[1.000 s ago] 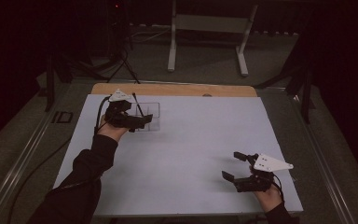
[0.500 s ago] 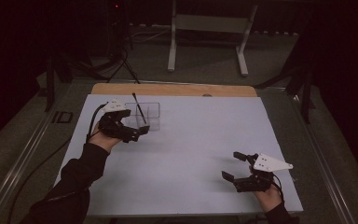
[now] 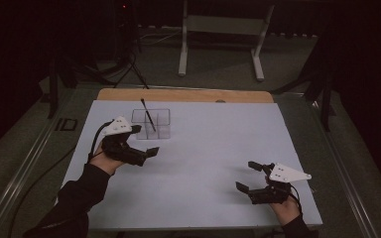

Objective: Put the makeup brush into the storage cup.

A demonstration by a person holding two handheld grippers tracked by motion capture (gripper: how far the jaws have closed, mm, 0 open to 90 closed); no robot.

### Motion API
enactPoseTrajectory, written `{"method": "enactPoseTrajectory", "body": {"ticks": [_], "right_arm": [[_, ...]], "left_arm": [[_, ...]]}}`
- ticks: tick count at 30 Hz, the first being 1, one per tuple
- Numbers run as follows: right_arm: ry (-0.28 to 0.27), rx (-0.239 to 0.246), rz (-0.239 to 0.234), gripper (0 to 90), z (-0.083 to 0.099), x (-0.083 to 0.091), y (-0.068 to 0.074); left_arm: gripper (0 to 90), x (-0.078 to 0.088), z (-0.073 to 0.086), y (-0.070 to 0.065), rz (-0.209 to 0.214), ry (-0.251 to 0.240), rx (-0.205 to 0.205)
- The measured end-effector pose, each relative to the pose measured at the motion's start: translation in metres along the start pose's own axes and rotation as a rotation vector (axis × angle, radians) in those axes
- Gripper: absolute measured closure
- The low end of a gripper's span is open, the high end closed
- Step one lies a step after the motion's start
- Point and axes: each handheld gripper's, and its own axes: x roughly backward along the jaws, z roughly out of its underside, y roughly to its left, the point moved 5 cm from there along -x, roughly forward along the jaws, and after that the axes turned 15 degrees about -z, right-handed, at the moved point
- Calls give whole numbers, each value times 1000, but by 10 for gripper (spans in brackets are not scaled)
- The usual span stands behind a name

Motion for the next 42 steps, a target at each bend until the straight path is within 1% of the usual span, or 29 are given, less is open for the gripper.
{"method": "enactPoseTrajectory", "body": {"ticks": [2, 3, 7, 10, 13, 14, 16, 19, 21, 24, 25, 30, 33, 37, 39, 42], "right_arm": [[1, 5, 0, 130, 0, 0, 0], [-1, 9, 0, 129, 0, 0, 0], [-3, 17, 6, 130, 0, 0, 0], [-1, 16, 7, 130, 0, 0, 0], [2, 20, 9, 130, 0, 0, 0], [2, 21, 8, 129, 0, 0, 0], [3, 20, 9, 129, 0, 0, 0], [4, 20, 9, 130, 1, 0, 0], [5, 19, 9, 130, 1, 0, 0], [5, 21, 9, 129, 1, 0, 0], [6, 21, 10, 130, 1, 0, 0], [9, 19, 9, 130, 1, -1, 0], [11, 19, 9, 129, 2, -1, -1], [8, 19, 8, 130, 1, -1, 0], [10, 18, 7, 129, 1, -1, 0], [12, 18, 5, 129, 2, -2, -1]], "left_arm": [[8, 2, 3, -3, 17, -12, -10], [8, 3, 6, -4, 26, -9, -19], [8, 7, 13, -10, 63, -23, -34], [8, 9, 17, -14, 86, -31, -37], [8, 11, 24, -18, 116, -31, -36], [8, 11, 25, -18, 119, -27, -38], [8, 12, 30, -22, 135, -13, -59], [8, 14, 37, -26, 157, -1, -68], [8, 16, 41, -27, 167, -5, -65], [8, 18, 47, -29, 195, -10, -58], [8, 19, 50, -31, 208, -3, -54], [8, 22, 58, -35, 242, -15, -52], [8, 24, 66, -37, 265, -13, -58], [8, 25, 77, -38, 281, -8, -46], [8, 26, 82, -37, 282, -9, -38], [8, 27, 89, -38, 289, -4, -40]]}}
